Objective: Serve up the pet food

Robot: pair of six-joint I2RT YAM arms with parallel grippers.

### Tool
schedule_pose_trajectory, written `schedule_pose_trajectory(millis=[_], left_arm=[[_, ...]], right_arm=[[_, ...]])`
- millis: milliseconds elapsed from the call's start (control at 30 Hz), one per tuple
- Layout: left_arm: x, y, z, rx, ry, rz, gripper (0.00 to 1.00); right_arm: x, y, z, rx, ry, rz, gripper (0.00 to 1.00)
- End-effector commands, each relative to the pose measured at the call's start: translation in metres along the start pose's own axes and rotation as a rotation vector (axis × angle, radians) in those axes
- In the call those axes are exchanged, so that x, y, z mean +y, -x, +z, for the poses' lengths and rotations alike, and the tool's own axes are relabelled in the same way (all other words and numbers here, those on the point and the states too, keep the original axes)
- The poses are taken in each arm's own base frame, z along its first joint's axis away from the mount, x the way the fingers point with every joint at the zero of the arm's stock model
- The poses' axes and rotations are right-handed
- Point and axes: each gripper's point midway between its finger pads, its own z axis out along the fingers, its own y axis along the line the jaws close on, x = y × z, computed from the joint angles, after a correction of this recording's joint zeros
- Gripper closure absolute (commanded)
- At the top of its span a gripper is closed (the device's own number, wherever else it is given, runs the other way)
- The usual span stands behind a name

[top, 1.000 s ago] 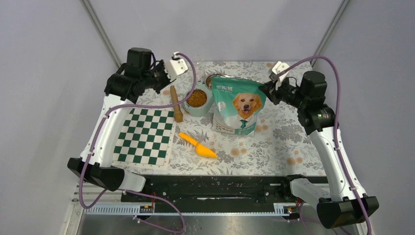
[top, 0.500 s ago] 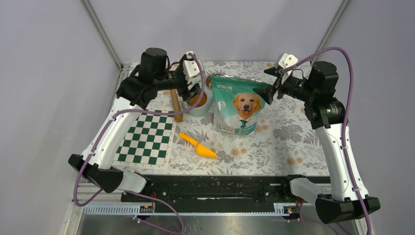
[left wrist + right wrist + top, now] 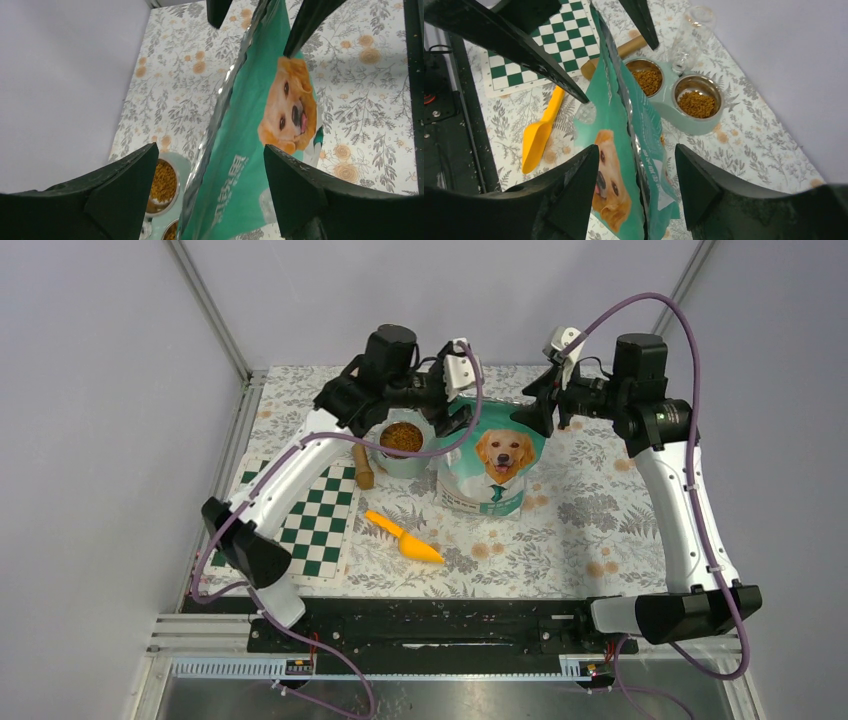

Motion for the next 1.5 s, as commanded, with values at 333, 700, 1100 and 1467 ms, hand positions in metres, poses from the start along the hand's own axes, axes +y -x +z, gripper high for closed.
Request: schedule_pose_trajectory(millis=[333, 700, 1100, 1467], left_arm=[[-0.013, 0.033, 0.044, -0.089, -0.124, 0.000, 0.58], [-0.010, -0.011, 0.030, 0.124, -0.075, 0.086, 1.00], [0.043, -0.092, -0.063, 0.535, 0.133, 0.118, 1.00], [0.050, -0.126, -0.122, 0.605, 0.198, 0.041, 1.00]], right_arm=[[0.002, -0.017, 0.006, 0.045, 0.059, -0.019, 0.65], [0.001, -0.027, -0.005, 0.099, -0.008, -0.142, 1.00], [-0.022, -0.033, -0.035, 0.201, -0.231, -0.244, 1.00], [-0.012, -0.040, -0.041, 0.252, -0.183, -0.234, 1.00]])
